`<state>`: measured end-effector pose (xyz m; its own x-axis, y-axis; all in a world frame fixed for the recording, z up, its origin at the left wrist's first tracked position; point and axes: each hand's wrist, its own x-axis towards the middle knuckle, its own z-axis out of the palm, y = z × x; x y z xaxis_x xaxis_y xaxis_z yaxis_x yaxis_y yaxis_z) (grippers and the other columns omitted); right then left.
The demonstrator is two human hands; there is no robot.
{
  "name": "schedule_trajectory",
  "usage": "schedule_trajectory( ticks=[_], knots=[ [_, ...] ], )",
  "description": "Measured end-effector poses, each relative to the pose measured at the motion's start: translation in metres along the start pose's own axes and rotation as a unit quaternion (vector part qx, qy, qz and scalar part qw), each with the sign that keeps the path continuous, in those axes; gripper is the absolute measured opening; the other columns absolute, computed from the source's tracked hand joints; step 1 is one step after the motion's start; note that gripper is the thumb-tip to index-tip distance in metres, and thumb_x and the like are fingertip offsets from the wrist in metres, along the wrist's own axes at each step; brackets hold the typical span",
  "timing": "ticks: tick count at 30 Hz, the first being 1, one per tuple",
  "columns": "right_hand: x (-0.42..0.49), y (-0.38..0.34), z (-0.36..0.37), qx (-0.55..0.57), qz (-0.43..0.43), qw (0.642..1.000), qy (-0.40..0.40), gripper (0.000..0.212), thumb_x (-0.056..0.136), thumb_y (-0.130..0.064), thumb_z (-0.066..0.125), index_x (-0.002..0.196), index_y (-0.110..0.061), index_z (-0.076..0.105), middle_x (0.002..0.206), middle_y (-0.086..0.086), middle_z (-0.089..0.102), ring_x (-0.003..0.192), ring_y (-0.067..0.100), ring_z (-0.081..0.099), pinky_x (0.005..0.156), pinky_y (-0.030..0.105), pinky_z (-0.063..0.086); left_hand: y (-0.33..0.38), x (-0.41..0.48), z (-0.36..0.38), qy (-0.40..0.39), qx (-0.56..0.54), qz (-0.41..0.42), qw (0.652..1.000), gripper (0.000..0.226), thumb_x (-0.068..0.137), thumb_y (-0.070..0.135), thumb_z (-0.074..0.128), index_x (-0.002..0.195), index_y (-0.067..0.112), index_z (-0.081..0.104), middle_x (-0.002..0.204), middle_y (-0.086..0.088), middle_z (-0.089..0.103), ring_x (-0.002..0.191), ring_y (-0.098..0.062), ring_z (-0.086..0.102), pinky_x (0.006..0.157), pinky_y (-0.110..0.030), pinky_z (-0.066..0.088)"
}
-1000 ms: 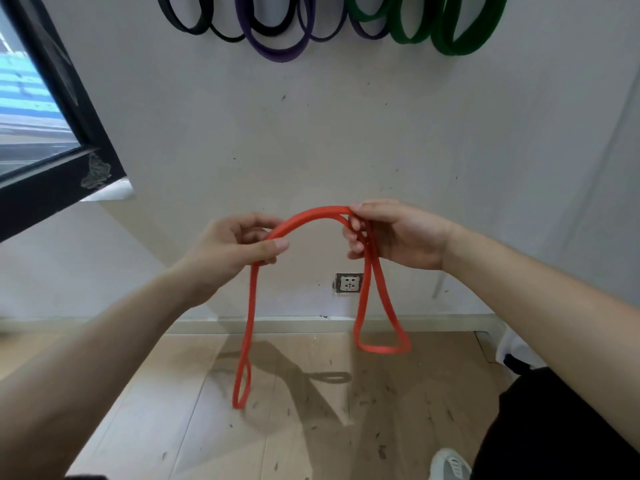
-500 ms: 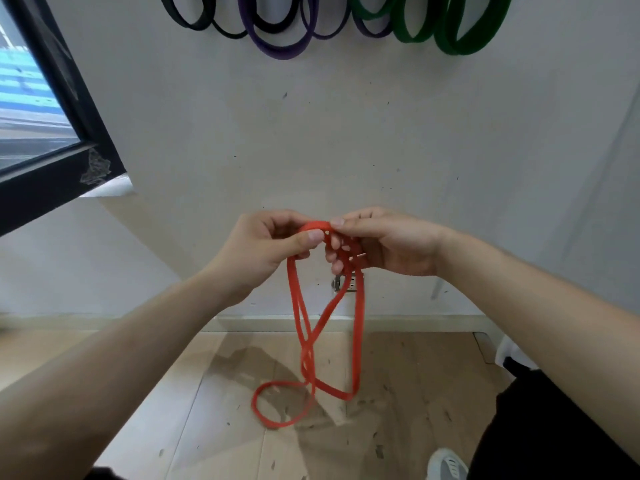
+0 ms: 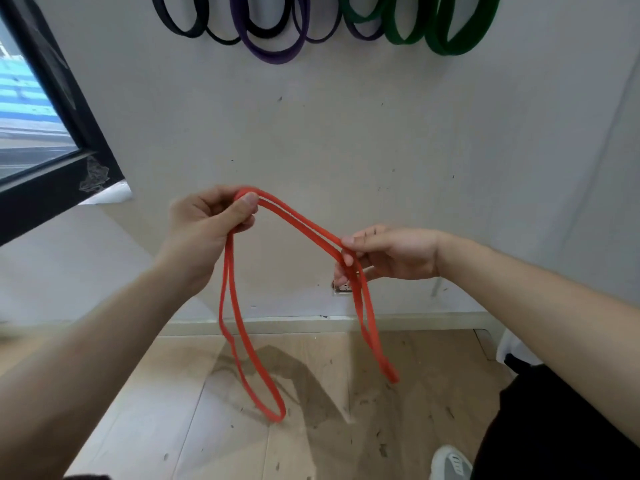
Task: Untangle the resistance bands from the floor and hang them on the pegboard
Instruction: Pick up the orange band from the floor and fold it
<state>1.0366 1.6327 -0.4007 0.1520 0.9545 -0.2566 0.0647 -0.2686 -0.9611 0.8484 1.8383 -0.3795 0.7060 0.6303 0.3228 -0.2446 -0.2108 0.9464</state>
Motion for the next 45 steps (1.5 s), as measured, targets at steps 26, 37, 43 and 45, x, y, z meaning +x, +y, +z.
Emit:
schedule_trajectory(
  ticks=[26,37,43,45],
  knots=[
    [0.005,-0.016,0.030,0.035,-0.076,0.996,0.005,0.027,0.102,-0.027,0.052,0.082,-0.012,0.064,0.088,0.010,0.067,0.086,0.023,0.066,0.086,0.038,0.053,-0.005,-0.029,0.036,-0.173,0.081,0.007,0.982,0.017,0.083,0.015,0.075,0.099,0.010,0.079,0.086,-0.008,0.079,0.077,-0.014,0.071,0.074,-0.023,0.057],
    [0.003,0.000,0.004,-0.004,0.021,0.999,-0.031,0.032,0.104,-0.033,0.046,0.085,-0.011,0.059,0.107,0.017,0.069,0.111,0.036,0.065,0.110,0.055,0.043,-0.001,-0.015,0.015,-0.068,0.103,0.049,0.991,0.007,0.089,0.012,0.073,0.094,0.016,0.076,0.076,-0.001,0.075,0.070,-0.011,0.070,0.073,-0.021,0.057],
    [0.002,0.001,-0.001,0.024,0.028,0.999,-0.022,0.028,0.103,-0.028,0.047,0.088,-0.008,0.060,0.094,0.012,0.066,0.093,0.029,0.065,0.107,0.055,0.043,-0.001,-0.011,-0.001,-0.045,0.091,0.027,0.994,0.009,0.090,0.012,0.070,0.096,0.015,0.076,0.071,0.004,0.073,0.069,-0.010,0.069,0.073,-0.019,0.056],
    [0.000,-0.001,0.001,0.029,0.021,0.999,-0.002,0.027,0.104,-0.024,0.048,0.087,-0.008,0.061,0.092,0.012,0.065,0.089,0.027,0.065,0.098,0.047,0.051,-0.003,-0.012,-0.006,-0.062,0.083,-0.012,0.995,0.009,0.092,0.011,0.068,0.097,0.011,0.075,0.071,0.002,0.072,0.068,-0.011,0.068,0.075,-0.021,0.058]
  ],
)
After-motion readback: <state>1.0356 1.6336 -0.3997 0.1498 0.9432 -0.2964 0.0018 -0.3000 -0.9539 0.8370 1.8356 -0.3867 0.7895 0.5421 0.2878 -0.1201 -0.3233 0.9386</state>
